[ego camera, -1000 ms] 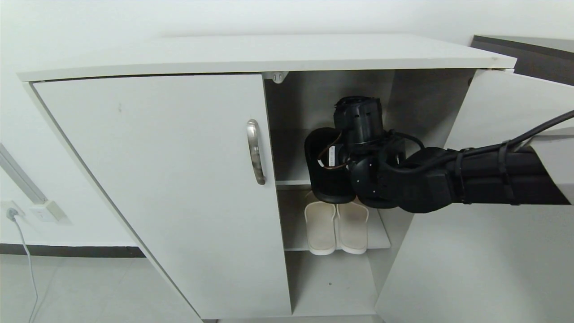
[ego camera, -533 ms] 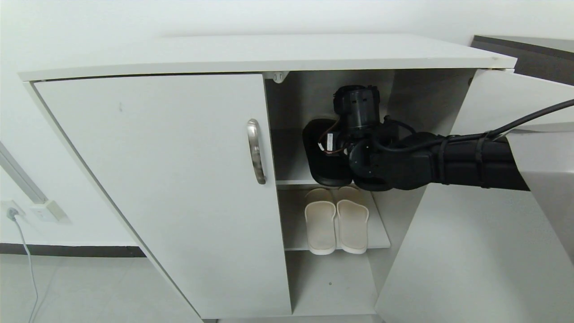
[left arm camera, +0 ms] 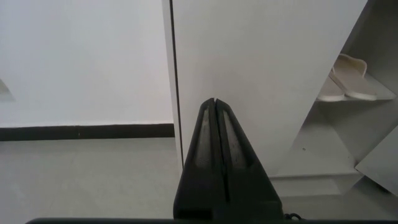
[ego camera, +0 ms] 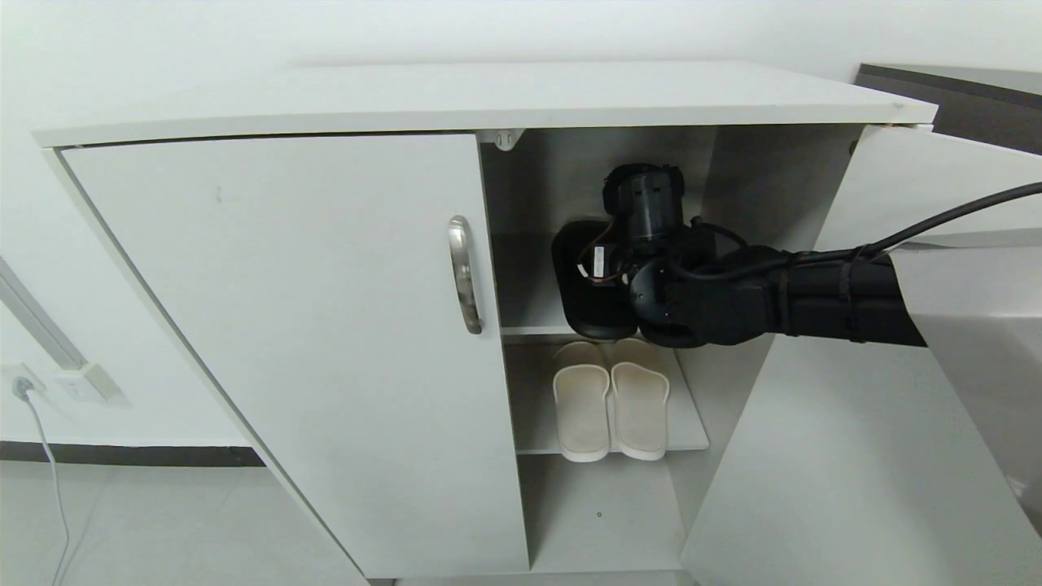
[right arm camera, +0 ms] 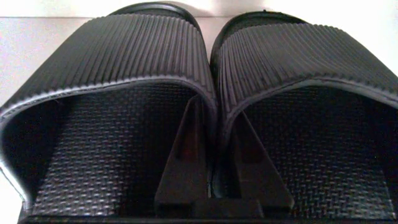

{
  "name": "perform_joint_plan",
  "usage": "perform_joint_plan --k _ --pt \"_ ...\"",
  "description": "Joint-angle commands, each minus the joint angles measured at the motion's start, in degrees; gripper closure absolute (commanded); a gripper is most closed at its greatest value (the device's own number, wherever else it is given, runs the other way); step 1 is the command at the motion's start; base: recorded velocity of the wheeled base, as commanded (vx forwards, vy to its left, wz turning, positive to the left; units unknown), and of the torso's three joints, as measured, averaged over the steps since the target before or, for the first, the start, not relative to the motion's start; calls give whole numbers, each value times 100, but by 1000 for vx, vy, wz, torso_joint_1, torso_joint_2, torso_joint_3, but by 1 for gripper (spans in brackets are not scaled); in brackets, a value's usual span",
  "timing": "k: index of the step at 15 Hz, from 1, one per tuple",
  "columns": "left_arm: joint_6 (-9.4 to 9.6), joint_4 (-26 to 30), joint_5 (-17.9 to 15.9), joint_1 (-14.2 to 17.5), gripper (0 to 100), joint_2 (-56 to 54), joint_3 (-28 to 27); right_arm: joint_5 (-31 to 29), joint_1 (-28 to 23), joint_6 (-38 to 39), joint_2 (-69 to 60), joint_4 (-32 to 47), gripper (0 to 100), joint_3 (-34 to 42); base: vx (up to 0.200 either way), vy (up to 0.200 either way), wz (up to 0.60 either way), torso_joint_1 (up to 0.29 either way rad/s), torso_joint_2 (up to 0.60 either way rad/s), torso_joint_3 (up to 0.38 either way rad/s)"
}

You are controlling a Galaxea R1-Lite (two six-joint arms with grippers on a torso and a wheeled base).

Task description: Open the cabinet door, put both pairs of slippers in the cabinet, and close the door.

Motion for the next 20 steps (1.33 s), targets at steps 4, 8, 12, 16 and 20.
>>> perform_joint_plan --k 4,8,12,16,20 --pt "-2 -1 2 1 100 5 0 -1 -8 -16 78 128 0 -35 0 0 0 0 0 0" --pt "-2 -1 2 1 100 5 0 -18 27 1 -176 119 0 272 0 0 0 0 0 0" --pt "7 -1 -7 1 100 5 0 -36 150 63 -669 22 0 914 0 0 0 0 0 0" --pt "7 -1 2 1 100 5 0 -71 343 19 -1108 -312 0 1459 0 0 0 0 0 0" --pt "7 -1 2 1 100 5 0 -62 677 72 -1750 -364 0 2285 0 0 0 0 0 0"
